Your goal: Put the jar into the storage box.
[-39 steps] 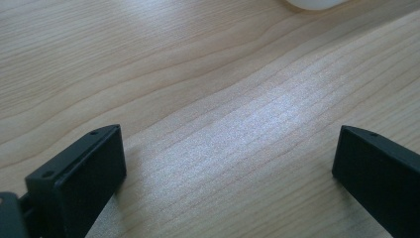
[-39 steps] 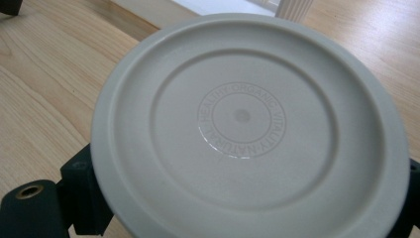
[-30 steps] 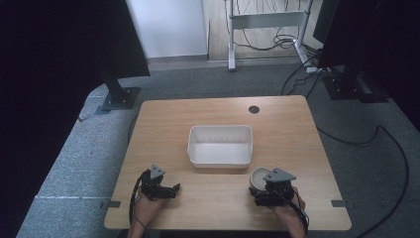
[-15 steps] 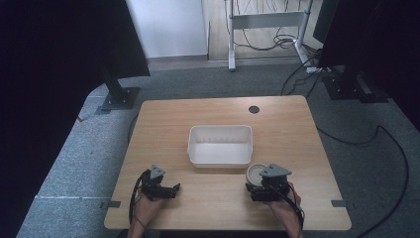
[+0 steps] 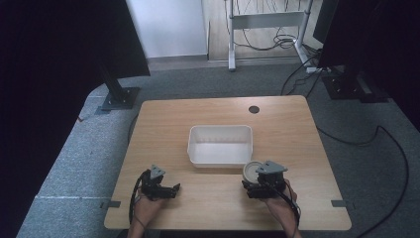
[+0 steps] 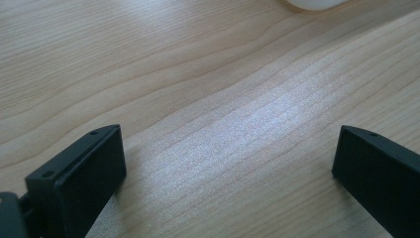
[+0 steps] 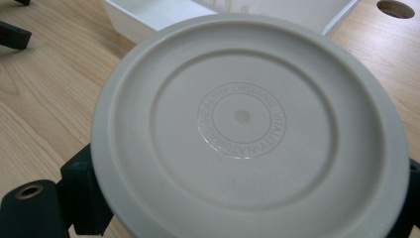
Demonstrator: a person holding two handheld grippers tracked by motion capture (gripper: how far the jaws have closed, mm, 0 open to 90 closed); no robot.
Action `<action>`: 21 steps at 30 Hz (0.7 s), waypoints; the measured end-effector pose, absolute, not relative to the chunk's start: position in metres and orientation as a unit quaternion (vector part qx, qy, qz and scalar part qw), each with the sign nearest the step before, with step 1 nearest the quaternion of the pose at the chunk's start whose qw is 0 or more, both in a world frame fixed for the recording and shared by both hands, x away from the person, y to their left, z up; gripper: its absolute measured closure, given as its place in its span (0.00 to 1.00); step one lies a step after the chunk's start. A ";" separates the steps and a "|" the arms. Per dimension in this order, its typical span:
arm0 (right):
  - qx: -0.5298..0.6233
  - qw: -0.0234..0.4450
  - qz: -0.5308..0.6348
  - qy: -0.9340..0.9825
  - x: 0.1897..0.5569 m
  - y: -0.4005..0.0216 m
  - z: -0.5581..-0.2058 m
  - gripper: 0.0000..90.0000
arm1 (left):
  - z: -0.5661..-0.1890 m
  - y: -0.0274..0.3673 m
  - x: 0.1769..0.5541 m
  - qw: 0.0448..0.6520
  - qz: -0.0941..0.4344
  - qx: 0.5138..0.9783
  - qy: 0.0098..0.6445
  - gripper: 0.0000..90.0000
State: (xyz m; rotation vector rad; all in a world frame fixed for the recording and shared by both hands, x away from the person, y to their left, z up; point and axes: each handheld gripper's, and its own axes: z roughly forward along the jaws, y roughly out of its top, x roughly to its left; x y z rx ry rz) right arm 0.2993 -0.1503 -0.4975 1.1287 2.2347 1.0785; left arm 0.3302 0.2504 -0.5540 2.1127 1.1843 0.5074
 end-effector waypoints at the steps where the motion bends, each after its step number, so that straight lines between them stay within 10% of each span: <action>1: 0.404 0.207 0.388 0.803 0.300 -0.150 -0.497 0.10 | -0.554 0.250 0.330 0.327 0.194 0.807 0.452 0.00; 21: 0.389 0.205 0.397 0.805 0.313 -0.132 -0.483 0.10 | -0.554 0.250 0.330 0.327 0.194 0.807 0.452 0.00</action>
